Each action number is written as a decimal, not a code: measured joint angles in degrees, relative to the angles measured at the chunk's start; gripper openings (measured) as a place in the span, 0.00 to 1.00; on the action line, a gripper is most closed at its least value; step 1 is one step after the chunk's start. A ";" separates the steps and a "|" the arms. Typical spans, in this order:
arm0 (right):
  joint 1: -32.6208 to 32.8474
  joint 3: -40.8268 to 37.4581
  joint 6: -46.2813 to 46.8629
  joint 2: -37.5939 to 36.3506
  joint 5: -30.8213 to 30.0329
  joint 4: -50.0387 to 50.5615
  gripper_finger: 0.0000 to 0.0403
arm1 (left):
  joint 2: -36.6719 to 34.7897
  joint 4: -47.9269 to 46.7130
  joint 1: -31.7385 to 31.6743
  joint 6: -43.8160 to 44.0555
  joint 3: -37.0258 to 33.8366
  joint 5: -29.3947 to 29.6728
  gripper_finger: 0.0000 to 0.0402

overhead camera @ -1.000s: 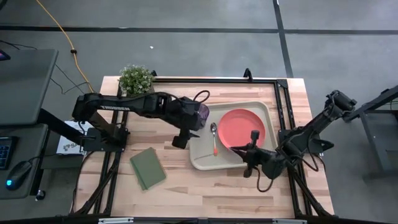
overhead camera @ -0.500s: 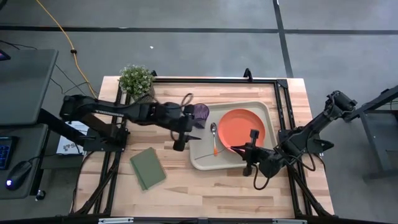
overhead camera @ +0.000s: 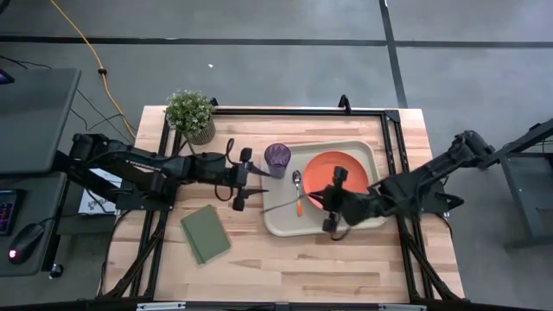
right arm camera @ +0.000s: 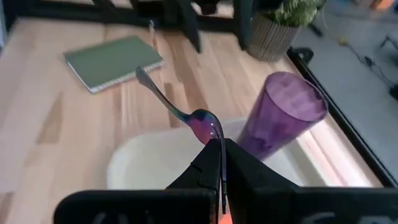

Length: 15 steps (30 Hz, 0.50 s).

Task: Pick and place plate/cup/fork/spoon on tray
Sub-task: Put the blue fork on the gray serving tray to the left of the orange spoon

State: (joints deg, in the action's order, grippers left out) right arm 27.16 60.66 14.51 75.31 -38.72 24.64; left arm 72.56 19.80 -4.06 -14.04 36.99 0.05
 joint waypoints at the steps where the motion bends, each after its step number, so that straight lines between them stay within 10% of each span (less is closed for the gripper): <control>1: -1.16 3.07 0.58 1.52 0.80 3.74 0.00 | -0.01 -0.74 0.10 0.53 0.00 -0.04 0.50; 7: -7.15 20.33 3.01 13.04 7.18 27.56 0.00 | 0.01 -3.75 0.53 7.01 0.01 -1.41 0.50; 15: -9.57 36.16 -6.58 24.79 11.36 32.46 0.00 | 0.01 -5.89 0.53 18.82 0.02 -8.05 0.50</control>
State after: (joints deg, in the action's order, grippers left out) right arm 17.58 96.82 7.93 100.10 -27.36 57.11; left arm 72.58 13.91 -3.53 4.79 37.01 -8.00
